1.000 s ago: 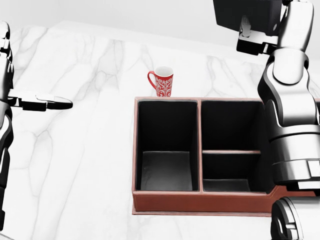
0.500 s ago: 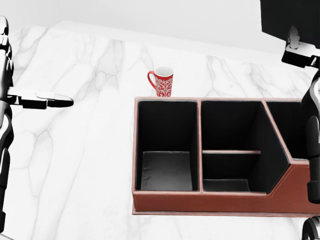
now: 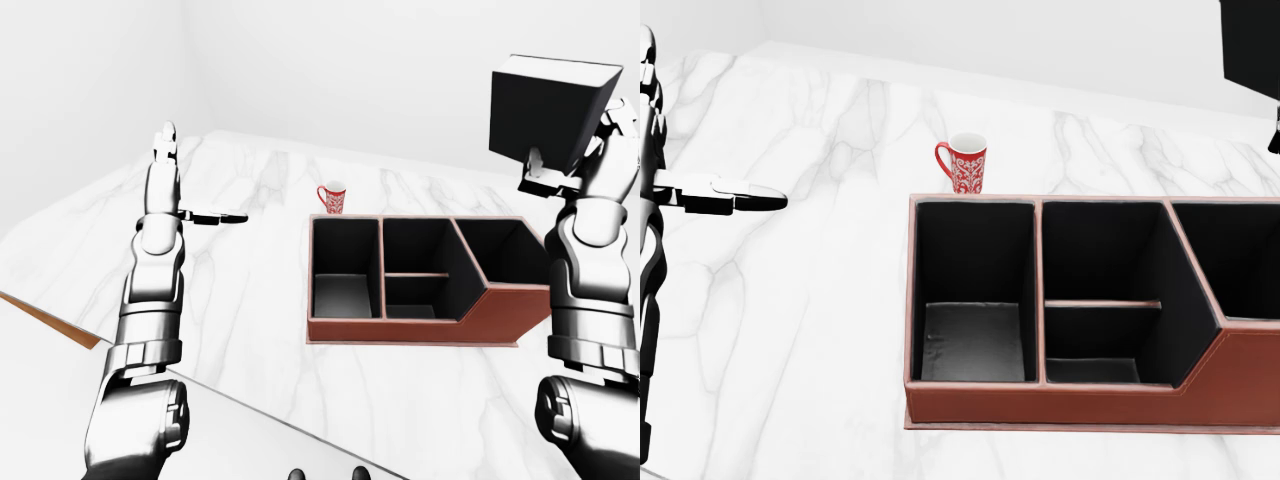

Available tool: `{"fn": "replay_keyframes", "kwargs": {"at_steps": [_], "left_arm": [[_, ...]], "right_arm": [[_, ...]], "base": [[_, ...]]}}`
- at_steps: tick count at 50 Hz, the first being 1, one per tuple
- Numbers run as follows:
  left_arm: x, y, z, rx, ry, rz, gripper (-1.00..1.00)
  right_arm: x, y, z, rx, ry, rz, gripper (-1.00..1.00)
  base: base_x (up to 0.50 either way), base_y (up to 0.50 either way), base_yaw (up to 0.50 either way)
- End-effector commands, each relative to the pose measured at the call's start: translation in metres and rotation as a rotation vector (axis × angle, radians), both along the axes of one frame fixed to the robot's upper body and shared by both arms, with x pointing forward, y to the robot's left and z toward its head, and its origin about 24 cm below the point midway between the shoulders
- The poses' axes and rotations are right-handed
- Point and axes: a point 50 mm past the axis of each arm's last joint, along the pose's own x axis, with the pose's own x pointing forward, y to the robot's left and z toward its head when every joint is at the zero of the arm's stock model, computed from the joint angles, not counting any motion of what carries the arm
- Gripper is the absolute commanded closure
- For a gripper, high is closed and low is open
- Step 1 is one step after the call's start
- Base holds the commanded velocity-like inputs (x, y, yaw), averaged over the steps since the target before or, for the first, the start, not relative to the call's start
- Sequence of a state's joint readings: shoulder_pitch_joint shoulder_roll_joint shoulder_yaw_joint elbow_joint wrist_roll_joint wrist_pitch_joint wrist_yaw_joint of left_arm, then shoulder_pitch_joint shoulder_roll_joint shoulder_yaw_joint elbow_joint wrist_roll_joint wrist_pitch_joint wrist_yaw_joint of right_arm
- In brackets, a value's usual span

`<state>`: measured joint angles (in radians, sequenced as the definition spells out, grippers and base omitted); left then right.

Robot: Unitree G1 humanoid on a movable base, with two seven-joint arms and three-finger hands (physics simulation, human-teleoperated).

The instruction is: Pick up the book and place it in the right compartment of the caddy.

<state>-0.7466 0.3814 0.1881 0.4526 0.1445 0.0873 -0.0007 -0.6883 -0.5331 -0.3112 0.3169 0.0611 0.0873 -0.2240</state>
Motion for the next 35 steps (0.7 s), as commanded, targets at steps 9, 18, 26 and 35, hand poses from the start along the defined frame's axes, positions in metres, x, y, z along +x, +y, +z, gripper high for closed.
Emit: {"fn": "replay_keyframes", "kwargs": {"at_steps": [9,18,26,35], "left_arm": [[0.0,-0.001,-0.001,0.0,-0.001,-0.001,-1.0],[-0.002,0.0,0.004,0.004,-0.019,-0.005,-1.0],[-0.002,-0.002,0.003,0.004,-0.017,-0.008,-1.0],[-0.003,-0.002,0.003,0.011,-0.021,-0.009,-1.0]], "right_arm": [[-0.025,-0.001,0.01,-0.073,-0.078,-0.001,1.0],[-0.029,0.001,0.001,-0.076,-0.06,0.003,1.0],[-0.034,0.002,-0.007,-0.087,-0.046,0.012,1.0],[-0.039,0.006,-0.02,-0.08,-0.02,0.024,1.0]], "base": [[0.0,0.0,0.0],[0.0,0.0,0.0],[0.0,0.0,0.0],[0.0,0.0,0.0]]}}
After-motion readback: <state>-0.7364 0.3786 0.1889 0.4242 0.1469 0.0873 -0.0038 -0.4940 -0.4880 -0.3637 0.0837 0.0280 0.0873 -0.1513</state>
